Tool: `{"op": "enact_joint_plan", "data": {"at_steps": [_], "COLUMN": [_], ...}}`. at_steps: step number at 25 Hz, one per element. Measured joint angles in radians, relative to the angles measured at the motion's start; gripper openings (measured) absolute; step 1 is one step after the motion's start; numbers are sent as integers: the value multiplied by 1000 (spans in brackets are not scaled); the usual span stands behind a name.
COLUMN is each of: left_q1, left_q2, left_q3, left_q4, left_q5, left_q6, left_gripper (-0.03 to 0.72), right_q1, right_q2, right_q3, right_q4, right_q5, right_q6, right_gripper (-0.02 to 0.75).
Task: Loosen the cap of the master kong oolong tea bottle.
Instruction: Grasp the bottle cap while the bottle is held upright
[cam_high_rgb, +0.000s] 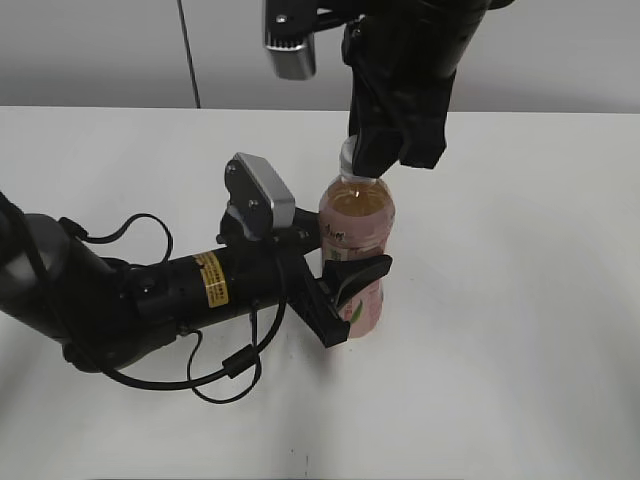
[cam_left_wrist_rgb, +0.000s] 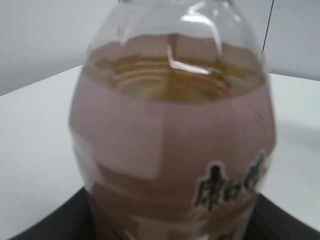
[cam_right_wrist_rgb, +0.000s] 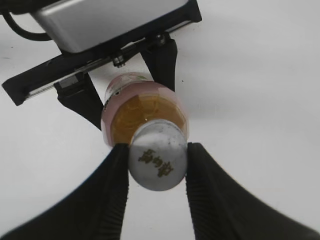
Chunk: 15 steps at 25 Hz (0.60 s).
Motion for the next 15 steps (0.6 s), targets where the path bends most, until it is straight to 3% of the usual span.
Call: {"op": "enact_joint_plan", "data": {"at_steps": [10, 15], "left_q1": [0, 0], "left_q2": [0, 0], "left_q3": [0, 0], "left_q4": [-1, -1], "left_q5": [0, 0], "left_q6": [-1, -1], "left_gripper": [382, 382], "right_q1": [0, 0], "right_q2": [-2, -20], "right_q3": [0, -29], "right_q4": [0, 0], "right_q5": [-1, 3], "right_q6": [-20, 57], "right_gripper": [269, 269]}}
